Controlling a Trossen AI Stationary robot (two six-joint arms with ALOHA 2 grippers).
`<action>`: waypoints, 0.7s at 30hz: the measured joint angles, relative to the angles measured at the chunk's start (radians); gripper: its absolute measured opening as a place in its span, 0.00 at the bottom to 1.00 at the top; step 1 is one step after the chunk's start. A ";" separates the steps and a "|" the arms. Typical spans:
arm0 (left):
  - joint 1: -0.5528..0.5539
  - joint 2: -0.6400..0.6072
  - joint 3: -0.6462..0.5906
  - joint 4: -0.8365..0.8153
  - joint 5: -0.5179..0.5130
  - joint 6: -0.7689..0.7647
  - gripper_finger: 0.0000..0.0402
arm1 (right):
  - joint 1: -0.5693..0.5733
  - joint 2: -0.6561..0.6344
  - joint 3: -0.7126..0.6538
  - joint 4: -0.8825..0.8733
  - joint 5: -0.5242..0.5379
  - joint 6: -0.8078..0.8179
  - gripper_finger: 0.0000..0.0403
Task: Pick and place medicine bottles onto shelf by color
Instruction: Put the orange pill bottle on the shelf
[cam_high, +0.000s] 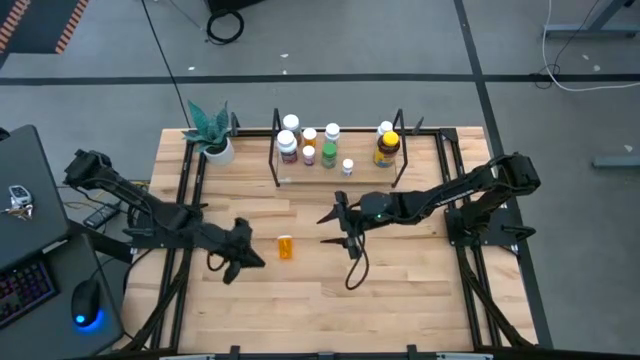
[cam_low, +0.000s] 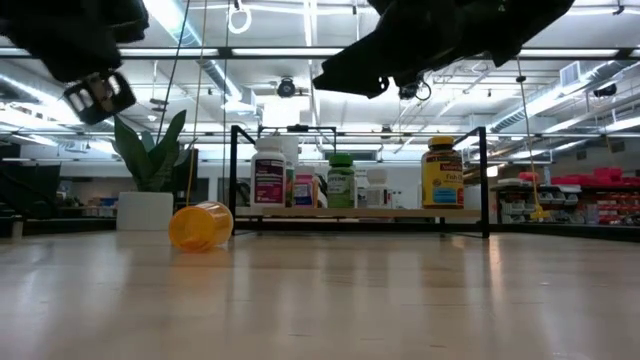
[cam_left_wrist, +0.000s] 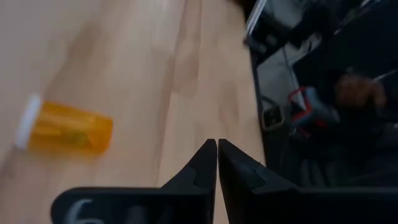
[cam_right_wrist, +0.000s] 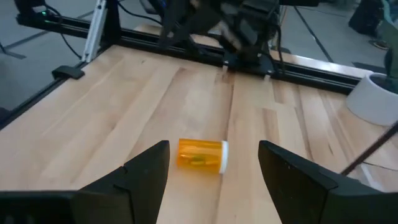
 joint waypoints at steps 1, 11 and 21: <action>-0.013 0.028 0.001 0.005 0.001 -0.013 0.05 | 0.007 0.000 0.000 0.000 0.004 0.000 0.63; -0.063 0.277 0.271 -0.367 -0.026 -0.047 0.04 | 0.068 0.076 0.002 0.041 0.039 0.000 0.63; 0.027 0.477 0.318 -0.546 -0.159 -0.071 0.05 | 0.072 0.286 0.072 0.096 0.077 0.018 0.63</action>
